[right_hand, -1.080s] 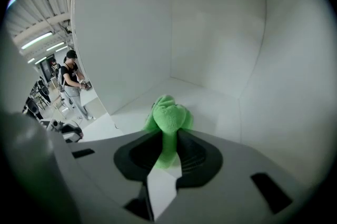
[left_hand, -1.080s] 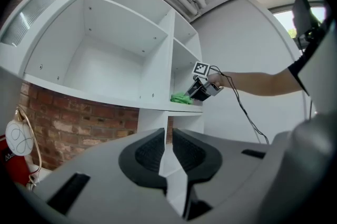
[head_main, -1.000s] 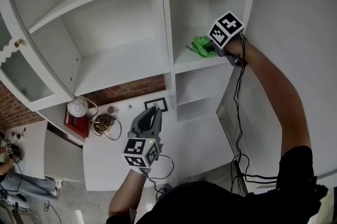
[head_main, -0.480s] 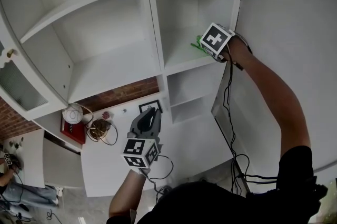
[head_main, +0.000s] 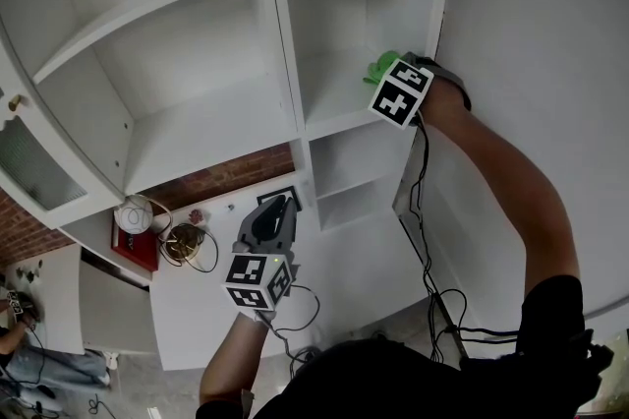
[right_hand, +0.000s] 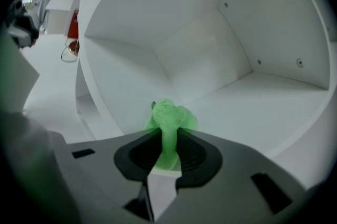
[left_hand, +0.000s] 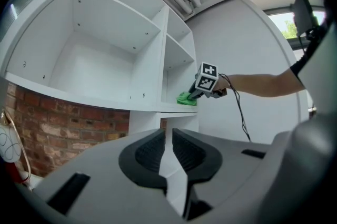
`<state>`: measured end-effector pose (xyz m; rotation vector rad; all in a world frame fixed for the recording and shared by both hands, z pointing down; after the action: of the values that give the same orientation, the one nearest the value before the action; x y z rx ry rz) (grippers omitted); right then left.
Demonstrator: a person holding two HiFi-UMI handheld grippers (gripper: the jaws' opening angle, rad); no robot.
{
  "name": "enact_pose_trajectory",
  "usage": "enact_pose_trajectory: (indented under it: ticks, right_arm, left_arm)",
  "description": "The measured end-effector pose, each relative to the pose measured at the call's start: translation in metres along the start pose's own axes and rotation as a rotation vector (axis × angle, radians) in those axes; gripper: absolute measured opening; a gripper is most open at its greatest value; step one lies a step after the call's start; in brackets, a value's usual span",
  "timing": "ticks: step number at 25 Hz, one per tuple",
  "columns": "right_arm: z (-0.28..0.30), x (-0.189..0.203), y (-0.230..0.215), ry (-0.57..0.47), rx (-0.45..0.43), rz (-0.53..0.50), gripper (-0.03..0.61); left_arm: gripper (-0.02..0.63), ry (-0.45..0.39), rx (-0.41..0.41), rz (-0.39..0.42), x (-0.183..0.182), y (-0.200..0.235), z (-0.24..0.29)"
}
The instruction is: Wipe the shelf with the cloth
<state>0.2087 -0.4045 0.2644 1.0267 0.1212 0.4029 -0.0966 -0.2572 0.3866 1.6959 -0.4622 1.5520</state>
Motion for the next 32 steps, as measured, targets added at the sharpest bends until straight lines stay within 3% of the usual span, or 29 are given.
enact_pose_trajectory:
  ticks: [4, 8, 11, 14, 18, 23, 32]
  right_arm:
    - [-0.028, -0.015, -0.019, -0.306, -0.092, 0.288, 0.078]
    - [-0.049, -0.036, -0.028, -0.623, -0.341, 0.589, 0.078]
    - [-0.051, -0.055, -0.018, -0.733, -0.533, 0.712, 0.078]
    - [-0.047, -0.074, 0.001, -0.752, -0.656, 0.733, 0.078]
    - [-0.039, -0.094, 0.027, -0.736, -0.735, 0.707, 0.078]
    - [-0.034, -0.093, 0.034, -0.725, -0.7, 0.675, 0.078]
    - [-0.026, -0.057, 0.035, -0.684, -0.667, 0.7, 0.078]
  left_arm:
    - [0.046, 0.003, -0.012, -0.011, 0.003, 0.002, -0.001]
    - [0.046, 0.005, -0.029, -0.011, 0.004, 0.003, -0.006]
    - [0.046, 0.0, -0.056, -0.01, 0.003, 0.006, -0.013]
    - [0.046, -0.006, -0.085, -0.006, 0.002, 0.012, -0.022]
    - [0.046, -0.007, -0.119, -0.011, 0.002, 0.018, -0.033]
    - [0.046, 0.0, -0.13, -0.012, 0.004, 0.02, -0.033]
    - [0.046, 0.027, -0.078, -0.016, 0.013, 0.007, -0.013]
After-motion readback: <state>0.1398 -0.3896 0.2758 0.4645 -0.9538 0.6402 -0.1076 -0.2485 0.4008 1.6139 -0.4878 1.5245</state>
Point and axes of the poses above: the fingertips, and each gripper's own axes: z forward along the fingers, y to its left, x out of its underside, the point moved 8 cm from there along -z, backward along the fingers, and after that the axes turned 14 degrees about -z, right-handed, at the moved point
